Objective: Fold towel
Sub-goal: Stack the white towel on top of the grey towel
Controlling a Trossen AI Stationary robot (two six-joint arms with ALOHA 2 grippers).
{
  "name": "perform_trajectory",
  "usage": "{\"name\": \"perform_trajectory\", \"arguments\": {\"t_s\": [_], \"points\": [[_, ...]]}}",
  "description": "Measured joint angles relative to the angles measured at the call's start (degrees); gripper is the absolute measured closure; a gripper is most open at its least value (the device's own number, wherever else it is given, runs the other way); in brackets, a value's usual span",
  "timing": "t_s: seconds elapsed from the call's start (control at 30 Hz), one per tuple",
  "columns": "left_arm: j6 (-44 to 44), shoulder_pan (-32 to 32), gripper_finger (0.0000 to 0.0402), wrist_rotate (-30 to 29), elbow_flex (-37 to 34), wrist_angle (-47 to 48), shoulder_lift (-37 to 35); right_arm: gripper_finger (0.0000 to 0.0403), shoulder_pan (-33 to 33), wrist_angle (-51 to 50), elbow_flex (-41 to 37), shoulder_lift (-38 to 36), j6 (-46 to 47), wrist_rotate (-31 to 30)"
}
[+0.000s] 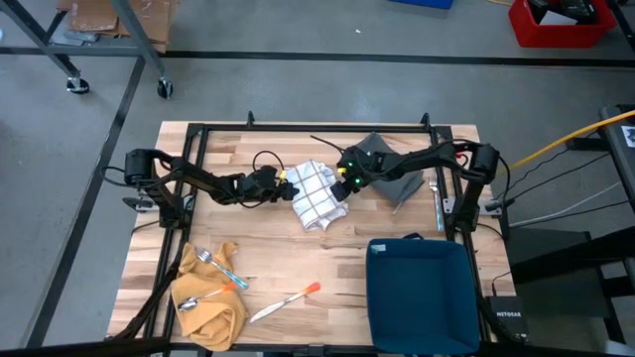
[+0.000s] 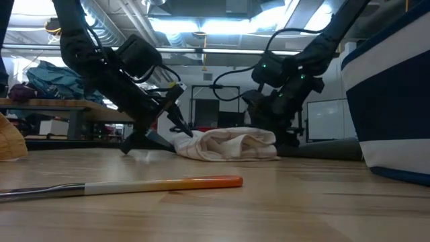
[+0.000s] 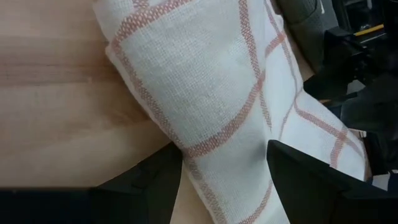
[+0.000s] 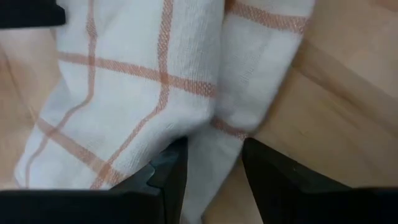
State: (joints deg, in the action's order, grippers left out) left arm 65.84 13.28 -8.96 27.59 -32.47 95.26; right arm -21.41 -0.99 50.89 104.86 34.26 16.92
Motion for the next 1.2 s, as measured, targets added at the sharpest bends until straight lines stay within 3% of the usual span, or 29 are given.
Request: {"name": "perform_trajectory", "arguments": {"t_s": [0.43, 0.57, 0.7, 0.8, 1.03, 1.2], "points": [[-4.6, 0.1, 0.0242, -0.8, 3.9, 1.0, 1.4, 0.0251, 0.0, 9.3, 0.0, 3.1, 0.2, 4.6], [-4.9, -0.5, 0.0286, -1.0, 5.1, -0.1, 4.2, 0.0297, 0.0, 10.5, -0.1, 3.3, -1.6, 4.9], [-6.7, -1.7, 0.0347, -0.9, 6.7, -0.1, 5.5, 0.0377, 0.1, 11.5, 0.8, 3.4, -6.7, 5.2], [-9.9, -2.4, 0.0384, -0.4, 8.1, -0.5, 5.8, 0.0389, 0.1, 11.4, 1.7, 3.4, -10.7, 5.2], [-15.7, -3.0, 0.0382, -0.7, 12.7, -1.7, 5.8, 0.0397, -0.1, 7.7, 5.8, 3.3, -12.7, 6.1], [-17.9, -3.1, 0.0386, -0.1, 15.0, -3.0, 5.7, 0.0397, 0.0, -7.1, 11.5, 2.0, -19.8, 4.2]]}}
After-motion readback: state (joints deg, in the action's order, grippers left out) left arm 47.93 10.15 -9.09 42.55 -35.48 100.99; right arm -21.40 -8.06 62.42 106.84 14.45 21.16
